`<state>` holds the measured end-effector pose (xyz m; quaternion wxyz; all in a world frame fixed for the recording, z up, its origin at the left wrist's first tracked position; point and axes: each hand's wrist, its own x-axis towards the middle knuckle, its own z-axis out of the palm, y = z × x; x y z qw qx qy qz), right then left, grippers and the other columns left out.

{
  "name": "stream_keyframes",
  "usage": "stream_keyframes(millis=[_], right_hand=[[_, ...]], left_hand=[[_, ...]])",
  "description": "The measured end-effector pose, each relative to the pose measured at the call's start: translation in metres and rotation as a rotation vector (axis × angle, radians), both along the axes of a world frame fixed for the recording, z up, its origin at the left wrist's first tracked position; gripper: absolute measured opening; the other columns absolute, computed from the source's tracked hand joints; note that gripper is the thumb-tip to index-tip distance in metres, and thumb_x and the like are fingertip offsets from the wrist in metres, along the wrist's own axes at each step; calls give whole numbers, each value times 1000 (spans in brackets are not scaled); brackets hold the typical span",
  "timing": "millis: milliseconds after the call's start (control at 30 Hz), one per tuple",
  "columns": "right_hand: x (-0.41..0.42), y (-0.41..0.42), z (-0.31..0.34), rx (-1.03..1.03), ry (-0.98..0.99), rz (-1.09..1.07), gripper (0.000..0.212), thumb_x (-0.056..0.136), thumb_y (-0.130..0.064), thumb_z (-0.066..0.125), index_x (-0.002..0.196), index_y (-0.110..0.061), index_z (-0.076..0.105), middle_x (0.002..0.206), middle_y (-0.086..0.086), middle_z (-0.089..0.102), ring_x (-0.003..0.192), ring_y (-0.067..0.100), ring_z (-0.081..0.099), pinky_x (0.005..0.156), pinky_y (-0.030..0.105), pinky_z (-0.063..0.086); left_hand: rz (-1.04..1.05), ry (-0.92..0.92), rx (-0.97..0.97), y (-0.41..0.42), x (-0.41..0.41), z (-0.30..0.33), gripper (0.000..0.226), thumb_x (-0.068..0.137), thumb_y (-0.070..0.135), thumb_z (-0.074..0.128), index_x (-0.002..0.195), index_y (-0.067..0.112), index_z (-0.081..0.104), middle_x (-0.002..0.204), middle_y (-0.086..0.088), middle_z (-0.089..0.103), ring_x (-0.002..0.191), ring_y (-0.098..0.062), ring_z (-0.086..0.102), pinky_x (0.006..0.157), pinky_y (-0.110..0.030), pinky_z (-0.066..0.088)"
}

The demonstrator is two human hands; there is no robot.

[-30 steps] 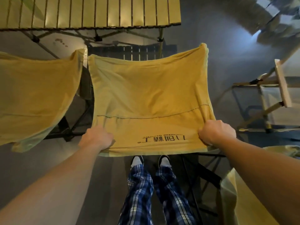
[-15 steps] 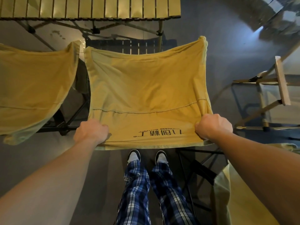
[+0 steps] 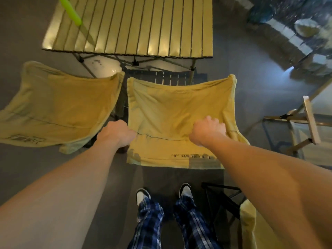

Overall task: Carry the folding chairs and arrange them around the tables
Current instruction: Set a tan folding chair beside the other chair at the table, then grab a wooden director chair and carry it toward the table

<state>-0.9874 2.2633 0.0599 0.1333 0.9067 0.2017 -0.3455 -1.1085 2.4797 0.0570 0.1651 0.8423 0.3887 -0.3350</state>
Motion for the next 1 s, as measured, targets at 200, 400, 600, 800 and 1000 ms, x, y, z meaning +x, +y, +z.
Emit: stream_keyframes(millis=[200,400,600,800,1000], right_hand=[[-32,156,137,382,-53,206,19,95,-24,46,109,-17,58,114,11,56,94,35,55,70,38,42],[-147,326,238,637,-168,416,22,93,-29,48,103,-16,63,98,10,58,80,30,50,67,35,43],[-278,456,281,745,-136,491,39,90,-38,46,117,-16,63,118,14,63,104,36,60,77,37,48],[-343,573,297,813,-94,459,42,89,-38,48,124,-19,62,122,8,63,108,32,59,86,38,50],[-332,713,277,821,-79,307,33,88,-34,51,111,-15,65,108,8,65,98,29,62,81,36,51]], left_hand=[[68,-340,53,90,-32,142,26,93,28,49,86,12,68,90,-7,64,84,-25,55,72,-35,45],[174,-606,227,208,-159,247,23,90,23,52,91,12,72,89,-7,68,74,-22,54,65,-36,44],[314,-679,239,303,-290,292,25,90,18,50,89,7,72,80,-8,66,62,-19,50,57,-27,38],[422,-728,201,410,-350,290,32,86,12,50,54,14,48,55,0,49,54,-17,45,42,-22,26],[429,-780,152,546,-353,274,22,88,18,49,79,15,70,66,4,63,59,-11,53,45,-13,35]])
